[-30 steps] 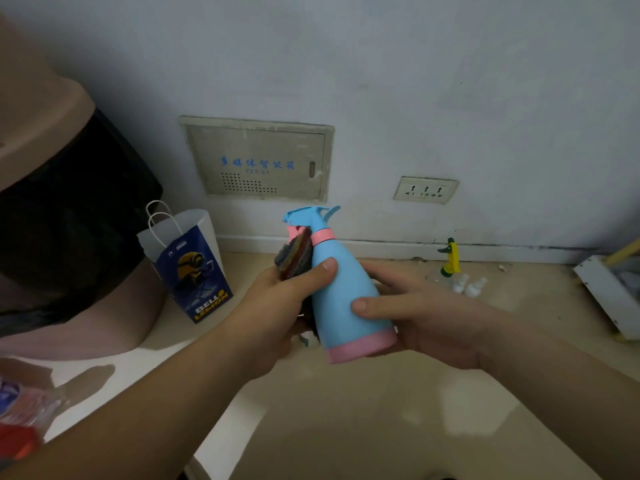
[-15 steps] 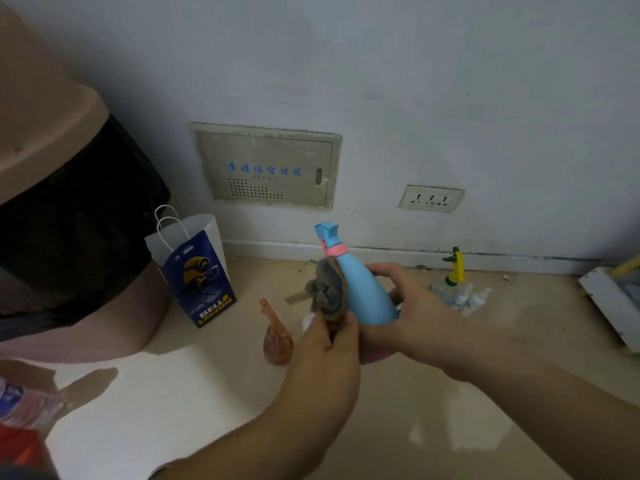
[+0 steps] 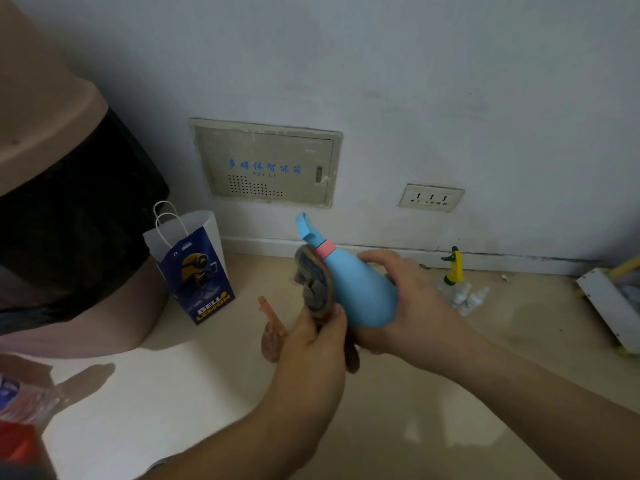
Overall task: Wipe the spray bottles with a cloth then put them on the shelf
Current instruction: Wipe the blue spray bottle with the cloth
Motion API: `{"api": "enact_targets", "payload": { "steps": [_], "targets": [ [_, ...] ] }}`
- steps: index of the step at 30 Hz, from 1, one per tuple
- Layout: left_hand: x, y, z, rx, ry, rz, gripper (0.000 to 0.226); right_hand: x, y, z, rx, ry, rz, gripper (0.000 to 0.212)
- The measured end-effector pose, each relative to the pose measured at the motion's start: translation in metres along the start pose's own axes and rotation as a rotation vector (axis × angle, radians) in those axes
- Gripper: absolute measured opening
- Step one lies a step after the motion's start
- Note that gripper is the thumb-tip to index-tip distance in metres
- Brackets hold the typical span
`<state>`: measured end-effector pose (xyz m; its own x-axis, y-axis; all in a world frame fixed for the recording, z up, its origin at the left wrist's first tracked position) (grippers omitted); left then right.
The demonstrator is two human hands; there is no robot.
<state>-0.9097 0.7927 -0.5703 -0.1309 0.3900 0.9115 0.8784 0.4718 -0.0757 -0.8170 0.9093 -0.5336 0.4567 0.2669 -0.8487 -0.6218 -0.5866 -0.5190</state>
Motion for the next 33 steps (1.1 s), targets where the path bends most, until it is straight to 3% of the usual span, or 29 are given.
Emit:
{"api": "enact_targets", "payload": {
  "steps": [4, 7, 10, 12, 15, 17, 19, 25, 33],
  "targets": [
    [0.009, -0.020, 0.019, 0.053, -0.151, -0.217, 0.016, -0.012, -0.004, -0.003, 0.014, -0.091, -0.164, 0.094],
    [0.016, -0.026, 0.029, 0.035, -0.133, -0.245, 0.033, -0.025, 0.009, -0.008, -0.004, -0.156, -0.316, 0.097],
    [0.022, -0.029, 0.032, 0.036, -0.107, -0.236, 0.026, -0.029, 0.013, -0.010, -0.053, -0.160, -0.345, 0.104],
    [0.023, -0.034, 0.034, 0.047, -0.129, -0.283, 0.024, -0.023, 0.004, -0.009, -0.069, -0.033, -0.051, 0.103],
    [0.029, -0.040, 0.038, 0.018, -0.129, -0.338, 0.039, 0.008, 0.001, -0.010, -0.057, 0.345, 0.607, 0.072],
    [0.030, -0.041, 0.038, 0.007, -0.130, -0.369, 0.030, 0.022, 0.012, -0.016, -0.141, 0.532, 0.805, 0.065],
    [0.033, -0.041, 0.036, 0.029, -0.113, -0.382, 0.018, 0.025, 0.021, -0.020, -0.205, 0.588, 0.904, 0.060],
    [0.047, -0.042, 0.035, 0.094, -0.008, -0.263, 0.021, 0.021, 0.021, -0.014, -0.169, 0.530, 1.063, 0.054],
    [0.047, -0.067, 0.040, 0.371, 0.078, 0.050, 0.026, 0.025, 0.021, -0.008, -0.015, 0.644, 1.173, 0.075]
  ]
}}
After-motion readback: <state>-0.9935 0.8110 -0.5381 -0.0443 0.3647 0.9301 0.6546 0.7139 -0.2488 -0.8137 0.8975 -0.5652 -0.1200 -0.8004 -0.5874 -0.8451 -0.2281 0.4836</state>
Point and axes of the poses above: each hand's wrist, its own z-axis towards the middle knuckle, its own y-axis out of the palm, x = y × z, the point moved 9 cm from there along z, towards the middle knuckle, and after that the axes turned 15 degrees about z, right-handed, at the moved point
